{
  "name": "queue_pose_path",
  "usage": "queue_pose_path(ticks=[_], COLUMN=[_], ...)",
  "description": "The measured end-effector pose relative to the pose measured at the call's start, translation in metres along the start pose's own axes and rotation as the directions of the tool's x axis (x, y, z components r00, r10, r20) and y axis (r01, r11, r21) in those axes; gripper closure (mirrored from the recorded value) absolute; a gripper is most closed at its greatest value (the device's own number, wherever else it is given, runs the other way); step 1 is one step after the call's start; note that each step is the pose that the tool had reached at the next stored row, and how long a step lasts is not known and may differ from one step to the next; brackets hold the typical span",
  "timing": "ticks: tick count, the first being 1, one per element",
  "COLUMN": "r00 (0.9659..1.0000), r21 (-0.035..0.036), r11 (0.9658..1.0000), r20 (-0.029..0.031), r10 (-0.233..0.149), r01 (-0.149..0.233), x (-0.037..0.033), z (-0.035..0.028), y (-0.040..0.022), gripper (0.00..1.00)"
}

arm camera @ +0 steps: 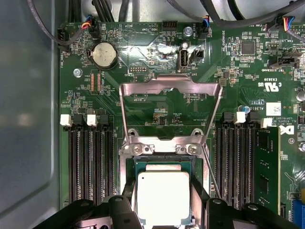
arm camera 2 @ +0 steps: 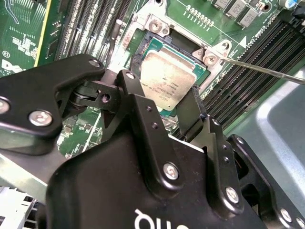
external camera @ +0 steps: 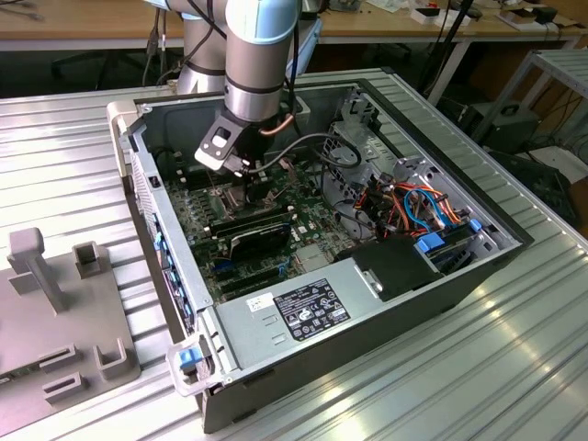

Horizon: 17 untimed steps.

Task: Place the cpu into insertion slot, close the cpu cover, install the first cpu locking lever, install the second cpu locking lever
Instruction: 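Place the cpu into insertion slot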

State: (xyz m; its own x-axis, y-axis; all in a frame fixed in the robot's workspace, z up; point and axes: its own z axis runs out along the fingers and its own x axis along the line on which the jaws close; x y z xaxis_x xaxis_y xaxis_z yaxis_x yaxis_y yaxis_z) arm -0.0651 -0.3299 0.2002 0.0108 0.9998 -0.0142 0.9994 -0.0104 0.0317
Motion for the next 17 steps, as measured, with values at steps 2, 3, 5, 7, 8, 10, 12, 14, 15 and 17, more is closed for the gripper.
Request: queue_pose_path(ticks=[2,3,5,7,8,10,12,14,15,17], r00=[1.0,1.0,1.0,1.0,1.0,1.0,1.0,1.0,1.0,1.0], r21=[-0.0001,-0.0001,0.0002,0.0003,0.0003,0.0002,0.0002,0.0002,0.0002,0.0002], r11=[1.0,1.0,1.0,1.0,1.0,1.0,1.0,1.0,1.0,1.0], r20=[-0.0003,-0.0003,0.0001,0.0002,0.0003,0.0,0.0,0.0,0.0,0.0], r10=[0.001,0.002,0.003,0.004,0.005,0.005,0.005,0.005,0.005,0.005], r01=[-0.001,-0.002,-0.003,-0.004,-0.005,-0.005,-0.005,-0.005,-0.005,-0.005], x=[-0.0002,-0.0003,-0.0006,-0.0007,-0.0007,-0.0006,-0.0006,-0.0006,-0.0006,-0.0006], z=[0.0003,0.0003,0.0004,0.0006,0.0006,0.0007,0.0007,0.0007,0.0007,0.0007], y=[0.0001,0.0001,0.0002,0.0005,0.0005,0.0007,0.0008,0.0009,0.001,0.0011], gripper=[0.45,0.45,0.45,0.45,0.45,0.45,0.45,0.45,0.45,0.45])
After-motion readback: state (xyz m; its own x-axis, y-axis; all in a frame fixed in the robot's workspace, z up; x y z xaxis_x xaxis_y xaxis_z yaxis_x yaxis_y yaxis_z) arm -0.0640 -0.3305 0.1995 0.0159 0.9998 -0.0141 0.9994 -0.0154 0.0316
